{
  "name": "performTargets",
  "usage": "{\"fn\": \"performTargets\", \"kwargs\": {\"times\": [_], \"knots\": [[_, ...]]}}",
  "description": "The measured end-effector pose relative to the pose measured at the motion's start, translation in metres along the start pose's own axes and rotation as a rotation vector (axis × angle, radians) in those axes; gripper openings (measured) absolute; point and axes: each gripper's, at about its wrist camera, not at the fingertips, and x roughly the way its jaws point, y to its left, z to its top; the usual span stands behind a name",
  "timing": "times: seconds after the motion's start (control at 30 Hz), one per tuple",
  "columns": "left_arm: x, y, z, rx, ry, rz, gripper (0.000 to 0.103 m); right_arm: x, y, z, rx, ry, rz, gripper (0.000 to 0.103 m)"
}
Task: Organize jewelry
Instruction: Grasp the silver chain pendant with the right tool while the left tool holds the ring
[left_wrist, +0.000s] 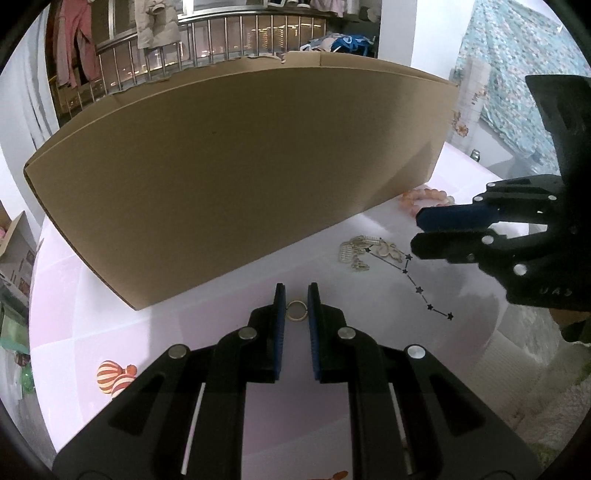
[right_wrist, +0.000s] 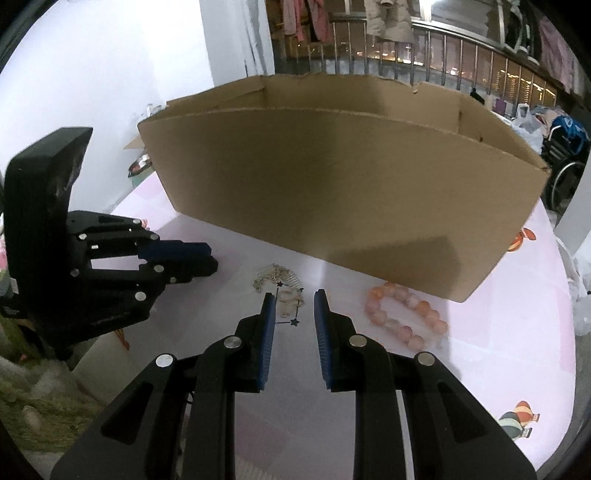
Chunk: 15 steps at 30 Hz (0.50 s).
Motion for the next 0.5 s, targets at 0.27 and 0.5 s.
{"fn": "performTargets", "kwargs": {"times": [0.27,0.5], "knots": [[0.001,-0.001,0.001,0.000,0.000,0.001,0.011,0.010,0.004,0.006,-0.015,0.012,0.005,0.023],[0.001,-0.001,0.001,0.000,-0.001,0.003,0.011,0.019,0.011,0.009,-0.033,0.030,-0.023,0.028]]}}
